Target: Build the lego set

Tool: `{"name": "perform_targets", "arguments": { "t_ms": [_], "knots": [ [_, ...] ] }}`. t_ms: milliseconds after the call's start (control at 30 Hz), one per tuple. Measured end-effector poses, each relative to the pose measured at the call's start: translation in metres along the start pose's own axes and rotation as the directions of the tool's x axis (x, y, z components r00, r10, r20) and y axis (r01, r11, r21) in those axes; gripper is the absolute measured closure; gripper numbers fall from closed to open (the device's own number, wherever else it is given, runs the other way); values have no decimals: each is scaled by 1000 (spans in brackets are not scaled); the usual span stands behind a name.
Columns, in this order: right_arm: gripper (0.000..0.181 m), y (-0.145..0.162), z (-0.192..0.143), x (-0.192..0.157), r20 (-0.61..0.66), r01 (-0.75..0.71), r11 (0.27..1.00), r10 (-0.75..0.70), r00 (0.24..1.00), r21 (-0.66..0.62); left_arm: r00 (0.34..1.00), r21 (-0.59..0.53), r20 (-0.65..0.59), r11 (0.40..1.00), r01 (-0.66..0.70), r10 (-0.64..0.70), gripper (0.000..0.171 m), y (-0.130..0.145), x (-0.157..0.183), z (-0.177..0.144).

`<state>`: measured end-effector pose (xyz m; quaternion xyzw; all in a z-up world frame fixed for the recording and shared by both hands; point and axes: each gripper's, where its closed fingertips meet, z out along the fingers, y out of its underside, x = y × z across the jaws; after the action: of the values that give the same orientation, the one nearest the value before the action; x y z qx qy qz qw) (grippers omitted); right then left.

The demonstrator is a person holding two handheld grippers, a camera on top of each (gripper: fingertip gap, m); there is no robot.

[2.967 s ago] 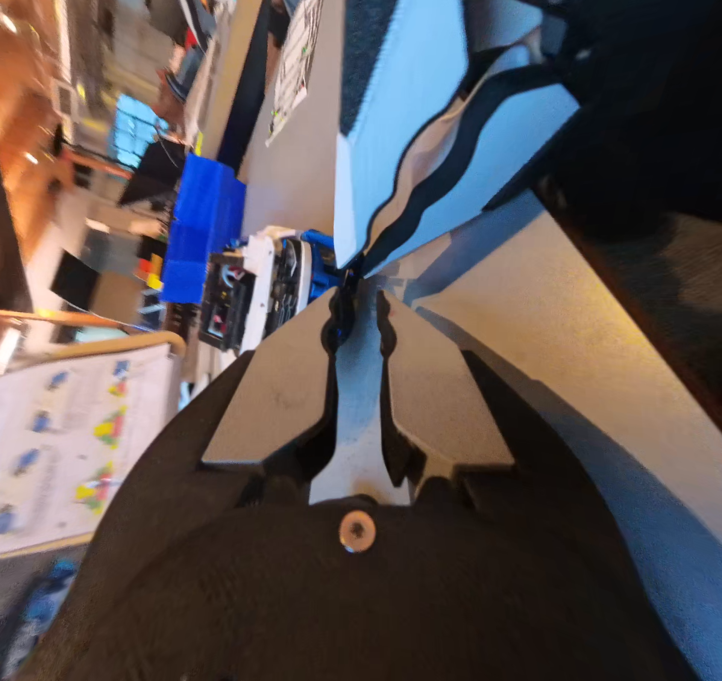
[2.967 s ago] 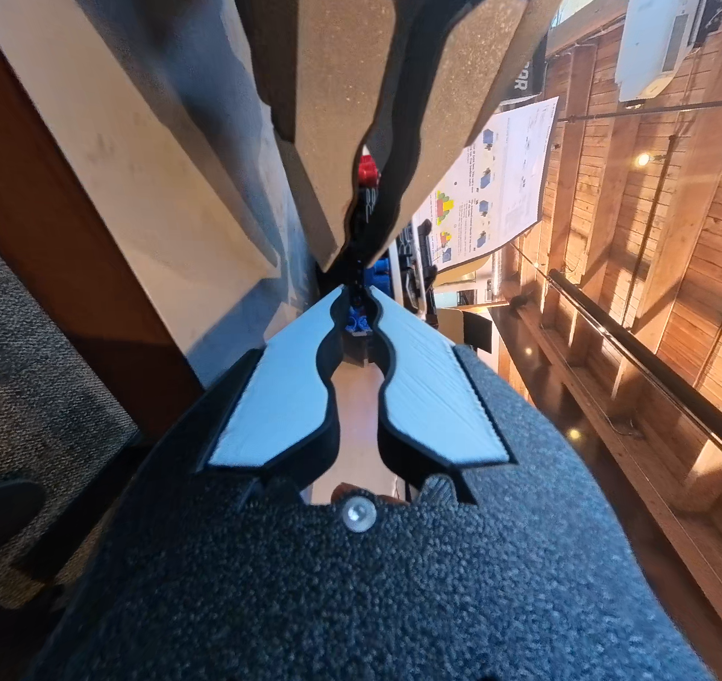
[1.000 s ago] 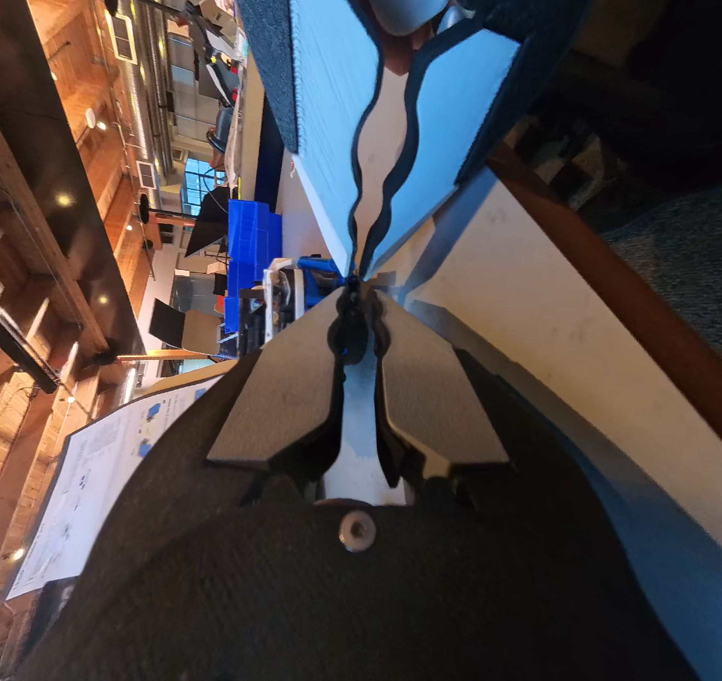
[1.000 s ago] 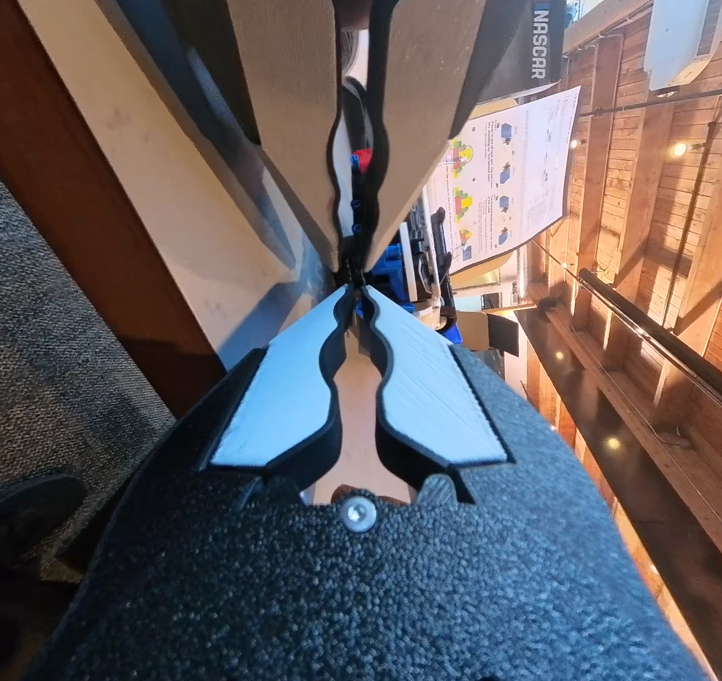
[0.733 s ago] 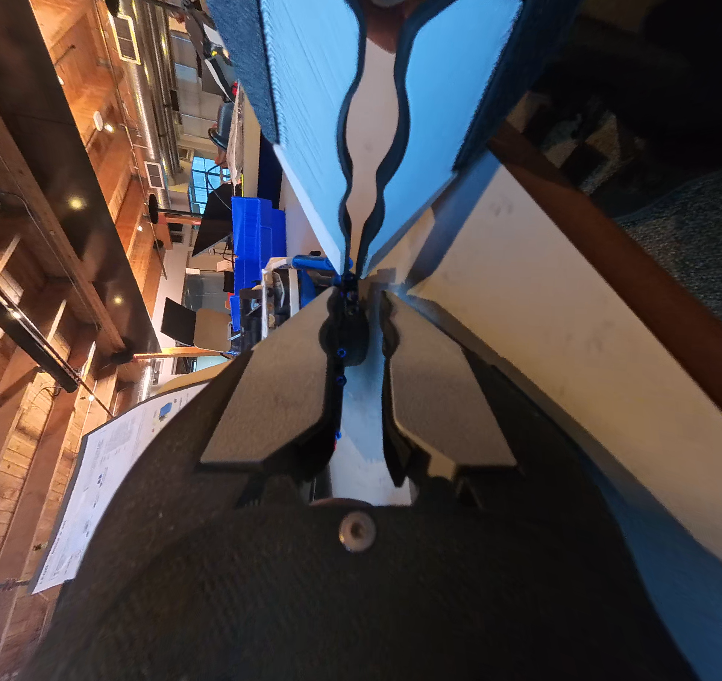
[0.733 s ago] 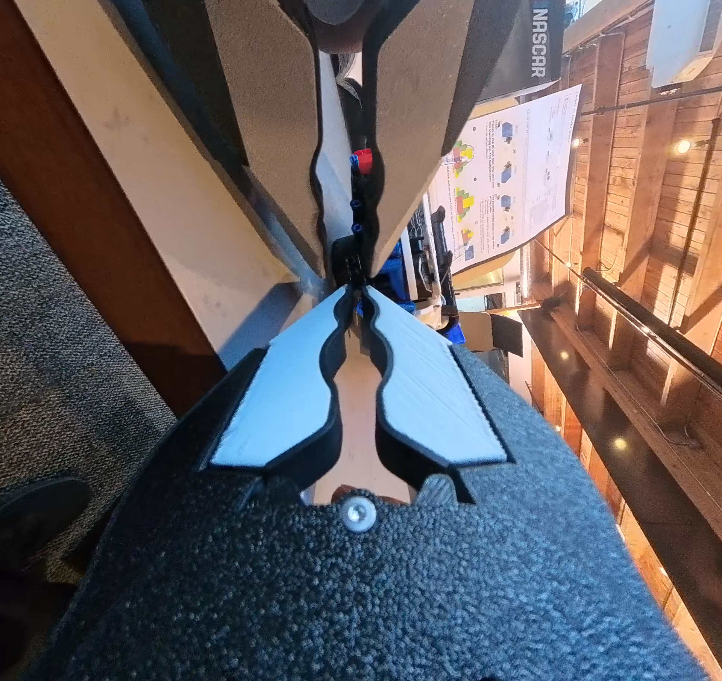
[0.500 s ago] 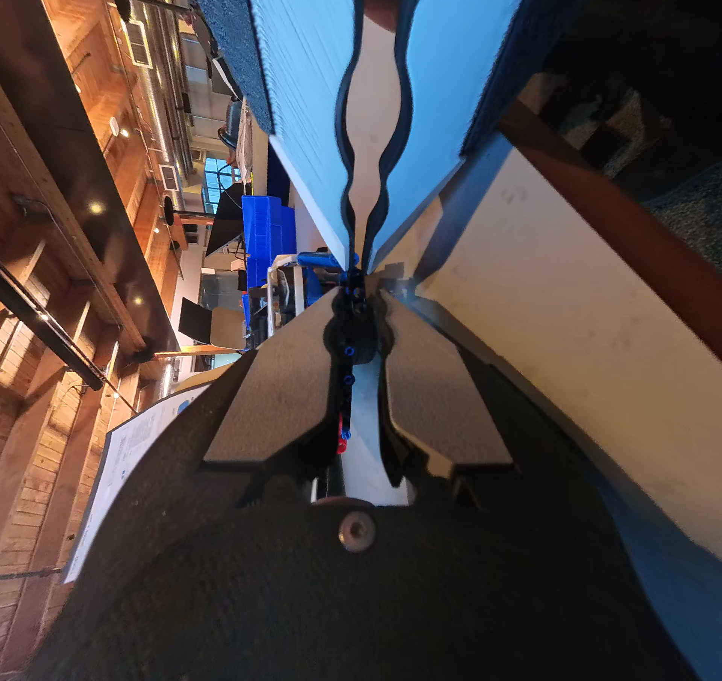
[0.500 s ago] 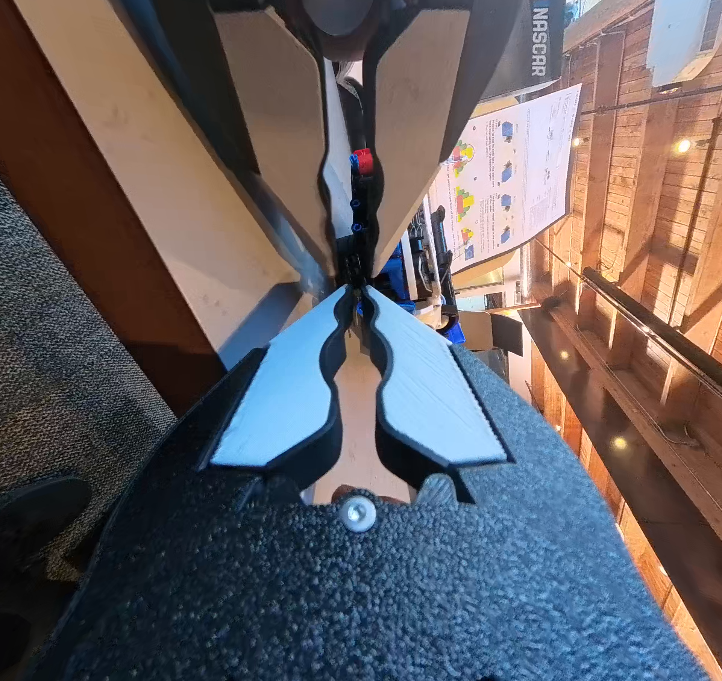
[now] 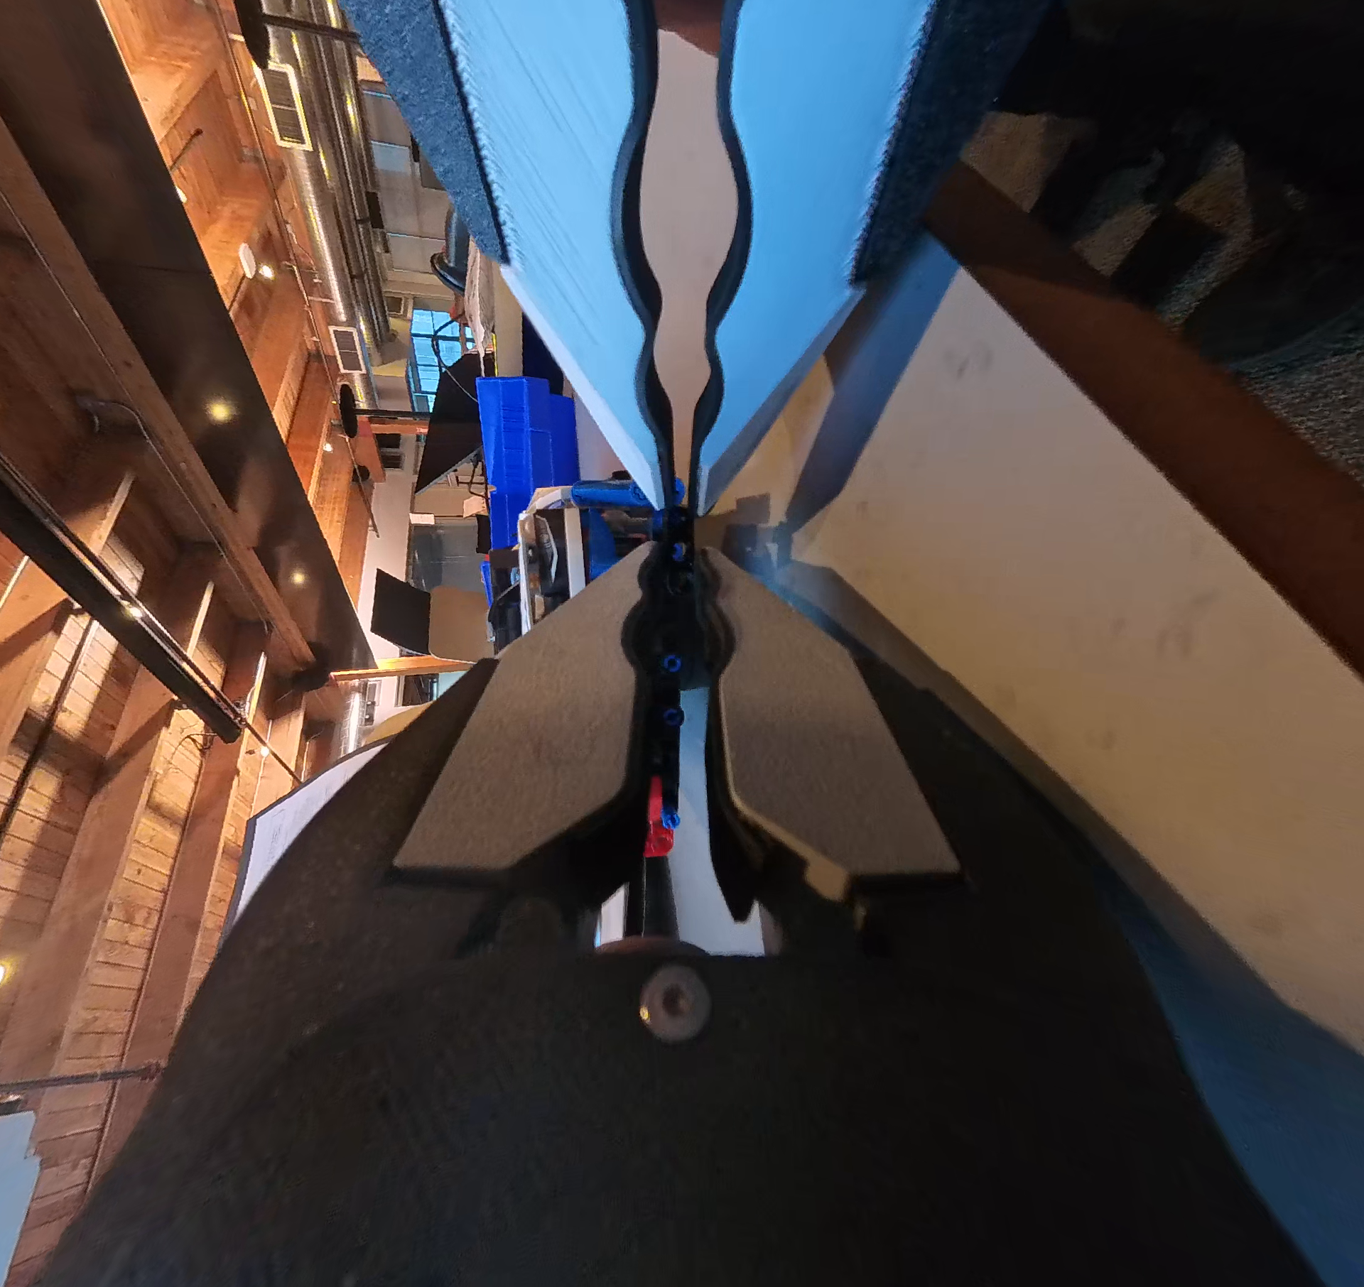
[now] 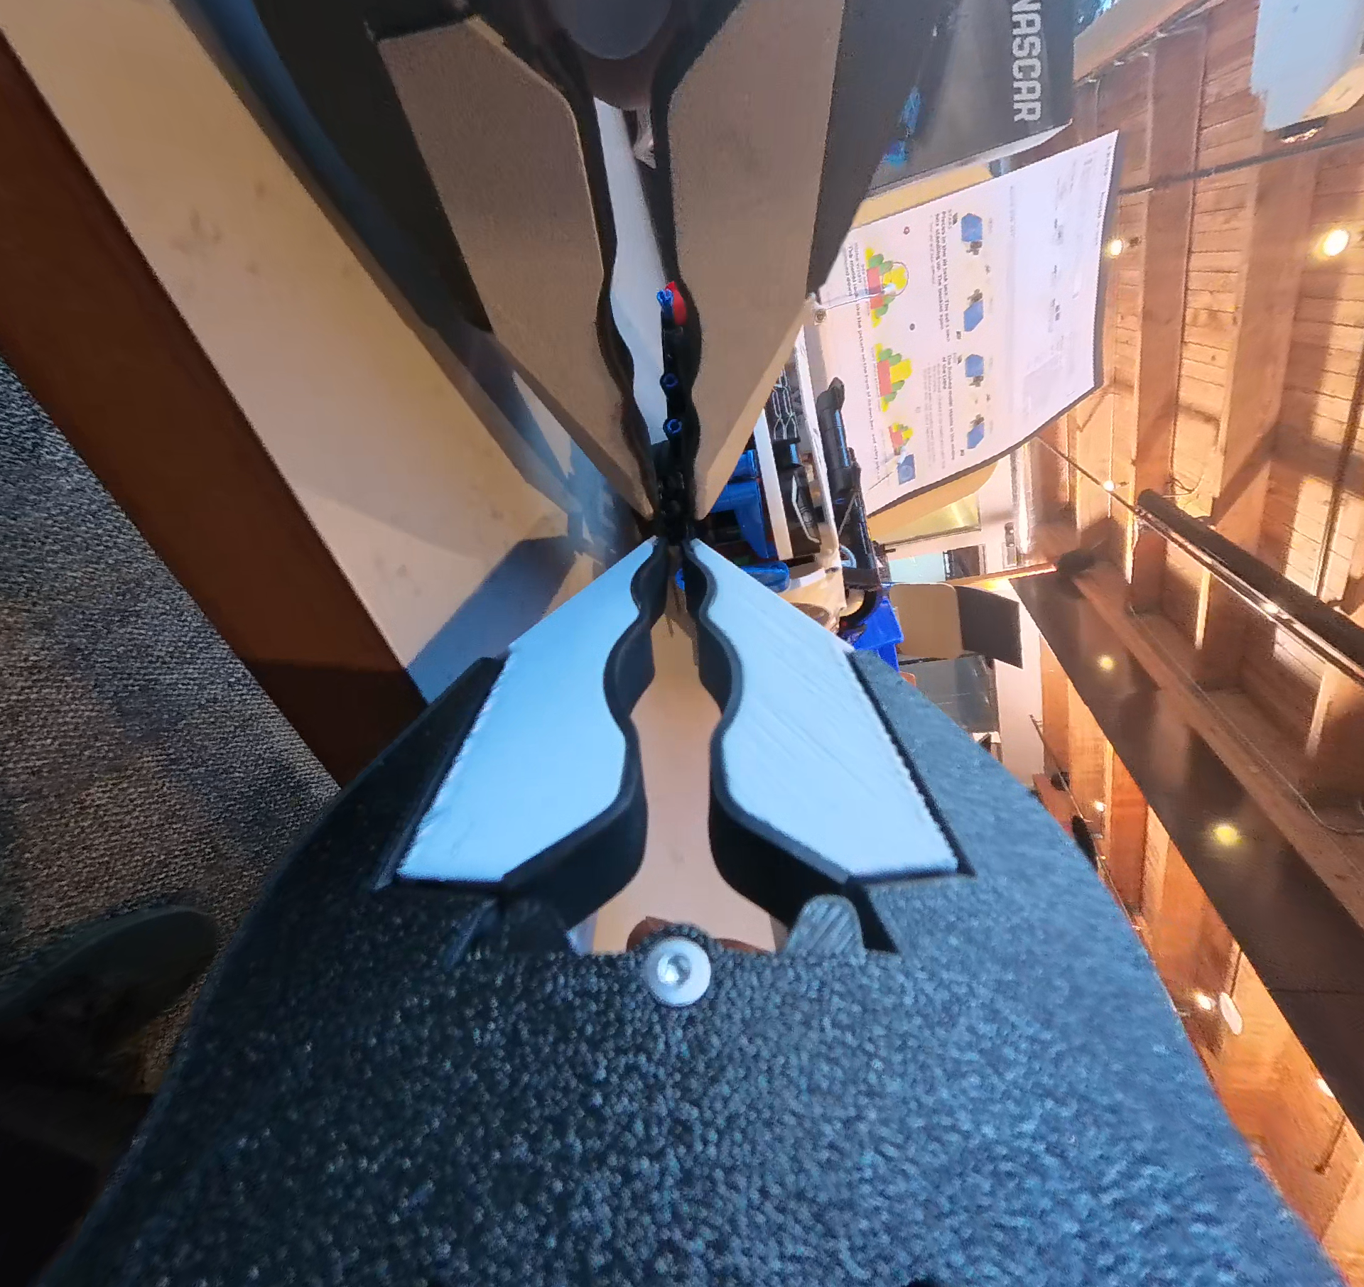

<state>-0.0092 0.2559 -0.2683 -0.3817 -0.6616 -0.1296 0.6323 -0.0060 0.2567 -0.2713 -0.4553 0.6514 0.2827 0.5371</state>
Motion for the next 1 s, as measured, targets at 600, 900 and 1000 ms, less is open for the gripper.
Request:
{"name": "perform_targets", "arguments": {
  "t_ms": [600, 900, 1000],
  "knots": [
    [178, 1, 0, 0, 12, -29, 1000, 29, 1000, -8, 1000, -11, -4, 1000, -1, 1, 167, 3, -1, 3],
    [181, 18, 2, -3, 111, -219, 973, 226, 968, -68, 1000, -9, 1, 1000, -6, 6, 167, 2, -1, 2],
    [178, 17, -3, -5, 220, -388, 918, 397, 891, -86, 1000, -11, -3, 1000, 2, -2, 167, 3, -1, 3]
  ]
}}
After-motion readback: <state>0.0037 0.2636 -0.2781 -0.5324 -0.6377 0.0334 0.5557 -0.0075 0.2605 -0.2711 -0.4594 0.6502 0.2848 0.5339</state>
